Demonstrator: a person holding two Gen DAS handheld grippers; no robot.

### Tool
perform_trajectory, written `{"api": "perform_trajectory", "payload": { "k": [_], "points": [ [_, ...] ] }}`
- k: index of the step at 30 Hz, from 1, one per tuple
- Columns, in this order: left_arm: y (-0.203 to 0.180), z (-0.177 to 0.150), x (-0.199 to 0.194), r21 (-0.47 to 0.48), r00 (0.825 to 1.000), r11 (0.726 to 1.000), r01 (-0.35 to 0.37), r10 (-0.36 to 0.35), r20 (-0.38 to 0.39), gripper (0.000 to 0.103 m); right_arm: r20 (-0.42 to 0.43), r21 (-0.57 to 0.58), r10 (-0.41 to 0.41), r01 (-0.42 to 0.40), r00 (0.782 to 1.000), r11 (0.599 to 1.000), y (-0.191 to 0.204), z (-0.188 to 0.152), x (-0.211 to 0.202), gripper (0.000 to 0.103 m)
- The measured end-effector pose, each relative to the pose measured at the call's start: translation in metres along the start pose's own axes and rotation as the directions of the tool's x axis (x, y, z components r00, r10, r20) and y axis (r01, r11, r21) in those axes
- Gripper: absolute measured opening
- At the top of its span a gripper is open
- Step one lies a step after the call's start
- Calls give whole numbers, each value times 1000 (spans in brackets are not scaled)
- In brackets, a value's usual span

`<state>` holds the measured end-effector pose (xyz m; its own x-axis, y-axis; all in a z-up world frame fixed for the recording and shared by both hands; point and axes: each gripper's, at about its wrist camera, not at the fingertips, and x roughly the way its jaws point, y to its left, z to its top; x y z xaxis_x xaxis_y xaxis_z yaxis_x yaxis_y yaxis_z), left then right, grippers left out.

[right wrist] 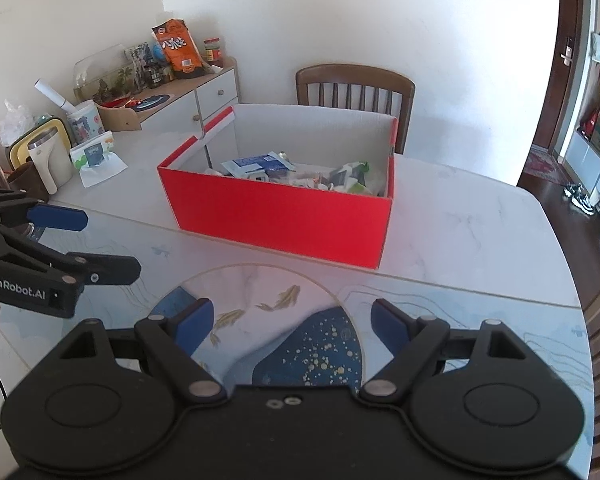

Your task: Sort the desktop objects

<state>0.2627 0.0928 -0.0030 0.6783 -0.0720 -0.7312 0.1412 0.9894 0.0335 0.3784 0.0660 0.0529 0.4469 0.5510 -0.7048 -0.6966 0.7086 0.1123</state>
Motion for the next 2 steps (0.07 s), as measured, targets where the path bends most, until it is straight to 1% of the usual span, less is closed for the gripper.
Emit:
{"api": "perform_trajectory", "payload": {
  "k": [2],
  "points": [
    [1,0,0,-2,1000,1000,7,-7,-3,94,-2,8,-1,1,1000,1000,-2,-2,-1,86]
  ]
}}
